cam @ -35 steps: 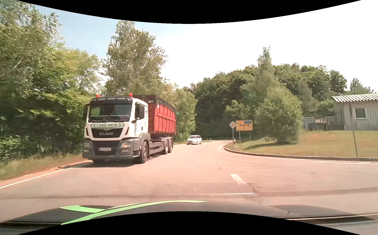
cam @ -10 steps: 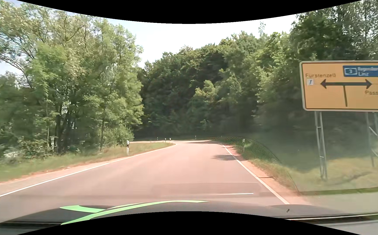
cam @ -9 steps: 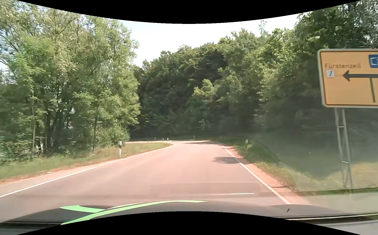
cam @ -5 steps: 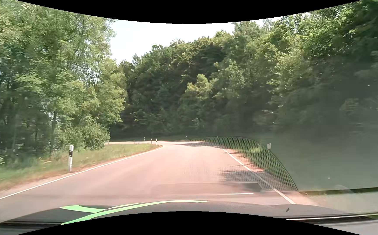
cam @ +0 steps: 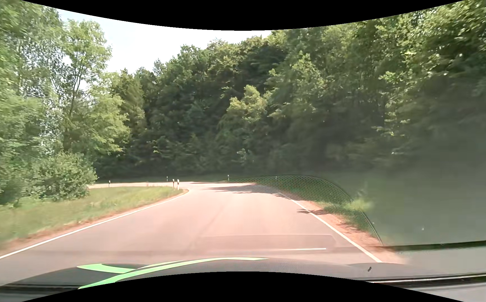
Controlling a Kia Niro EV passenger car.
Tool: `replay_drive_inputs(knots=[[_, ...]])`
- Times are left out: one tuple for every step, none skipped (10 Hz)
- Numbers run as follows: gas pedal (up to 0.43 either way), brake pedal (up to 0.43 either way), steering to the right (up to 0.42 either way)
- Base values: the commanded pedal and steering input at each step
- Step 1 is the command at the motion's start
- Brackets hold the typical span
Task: Follow the waypoints while adhering to traffic rules and regulations
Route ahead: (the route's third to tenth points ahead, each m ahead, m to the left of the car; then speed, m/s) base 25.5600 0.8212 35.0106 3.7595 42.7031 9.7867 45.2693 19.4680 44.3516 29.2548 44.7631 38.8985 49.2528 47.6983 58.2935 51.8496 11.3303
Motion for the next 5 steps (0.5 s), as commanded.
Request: replay_drive_inputs(knots=[[0.047, 0.0, 0.026], [0.028, 0.0, 0.023], [0.0, 0.0, 0.021], [0.0, 0.0, 0.015], [0.0, 0.0, 0.01]])
